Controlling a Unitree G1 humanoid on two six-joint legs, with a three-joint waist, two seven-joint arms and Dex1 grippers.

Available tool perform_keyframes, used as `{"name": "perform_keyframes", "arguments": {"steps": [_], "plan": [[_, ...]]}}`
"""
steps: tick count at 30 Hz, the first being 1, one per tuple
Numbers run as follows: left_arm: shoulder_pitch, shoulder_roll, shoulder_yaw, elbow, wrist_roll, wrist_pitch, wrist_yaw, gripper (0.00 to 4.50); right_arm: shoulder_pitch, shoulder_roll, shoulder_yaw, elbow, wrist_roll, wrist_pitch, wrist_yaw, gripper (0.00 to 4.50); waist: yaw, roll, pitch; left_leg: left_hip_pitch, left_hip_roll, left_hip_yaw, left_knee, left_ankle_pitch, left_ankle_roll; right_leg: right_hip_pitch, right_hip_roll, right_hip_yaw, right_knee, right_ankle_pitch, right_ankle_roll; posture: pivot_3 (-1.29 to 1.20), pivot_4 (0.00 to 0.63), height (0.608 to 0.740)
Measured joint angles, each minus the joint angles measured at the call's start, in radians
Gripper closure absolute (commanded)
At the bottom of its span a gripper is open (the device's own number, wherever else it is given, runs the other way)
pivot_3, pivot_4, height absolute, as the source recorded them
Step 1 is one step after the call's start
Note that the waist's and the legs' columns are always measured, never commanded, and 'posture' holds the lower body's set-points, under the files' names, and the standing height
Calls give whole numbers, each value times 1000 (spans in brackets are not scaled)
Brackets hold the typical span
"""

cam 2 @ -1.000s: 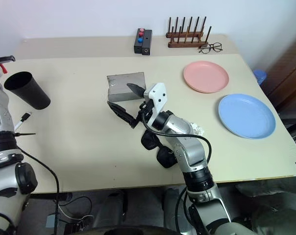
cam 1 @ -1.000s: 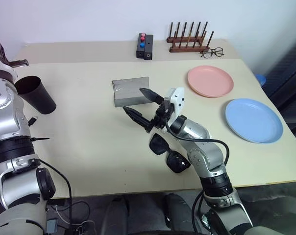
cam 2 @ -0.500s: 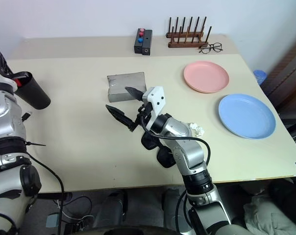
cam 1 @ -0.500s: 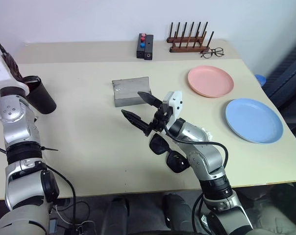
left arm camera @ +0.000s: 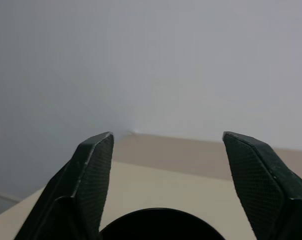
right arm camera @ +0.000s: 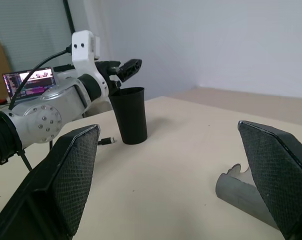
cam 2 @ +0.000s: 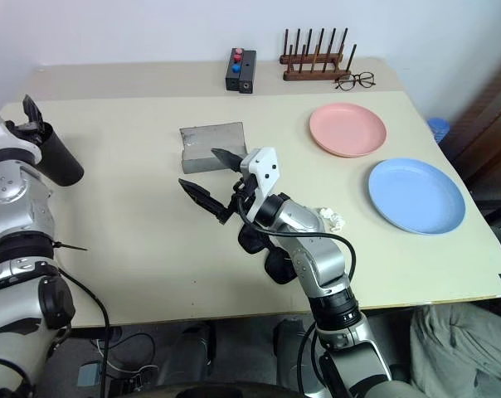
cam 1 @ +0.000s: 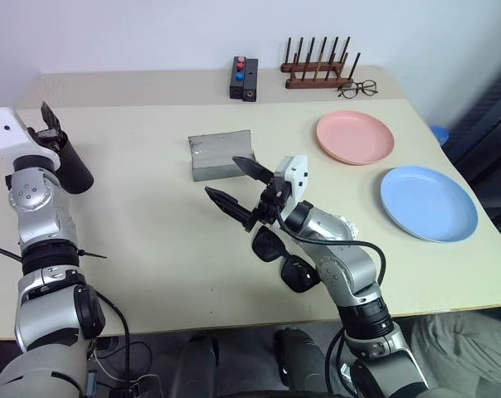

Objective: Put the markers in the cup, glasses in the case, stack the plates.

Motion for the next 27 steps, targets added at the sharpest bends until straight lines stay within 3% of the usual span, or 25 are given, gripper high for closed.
{"name": "perform_keyframes", "arguments": {"steps": [6, 12, 16, 21, 27], "plan": [[89, 19, 37, -195, -75, 178, 8, 869, 5, -1, 2, -4, 0, 4, 0, 0, -7, 0, 0, 0, 1, 0, -1, 0, 0, -1, 0, 0, 0, 0, 0, 0, 150, 740], [334, 203, 228, -508, -276, 577, -73, 869, 16, -6, 0, -22, 4, 14, -2, 0, -20, 0, 0, 0, 1, 0, -3, 0, 0, -2, 1, 0, 0, 0, 0, 0, 150, 740], [543, 294, 321, -584, -341, 796, -185, 869, 19, -7, -5, -23, 19, 24, 1, 0, -22, 0, 0, 1, 1, 0, -3, 0, 0, -2, 1, 0, 0, -2, -4, 0, 150, 740], [707, 340, 294, -599, -352, 1019, -286, 869, 17, -8, -5, -20, 22, 32, 17, 0, -19, -2, 0, 1, 1, 0, -3, 0, -1, -2, 0, 0, -1, -4, -9, 0, 150, 740], [580, 418, 76, -482, -278, 1099, -364, 869, 10, -13, -1, -13, 23, 33, 44, 0, -5, -3, -1, 0, 1, 1, -4, 0, -1, -3, 0, 0, -2, -4, -10, 0, 150, 740]]}}
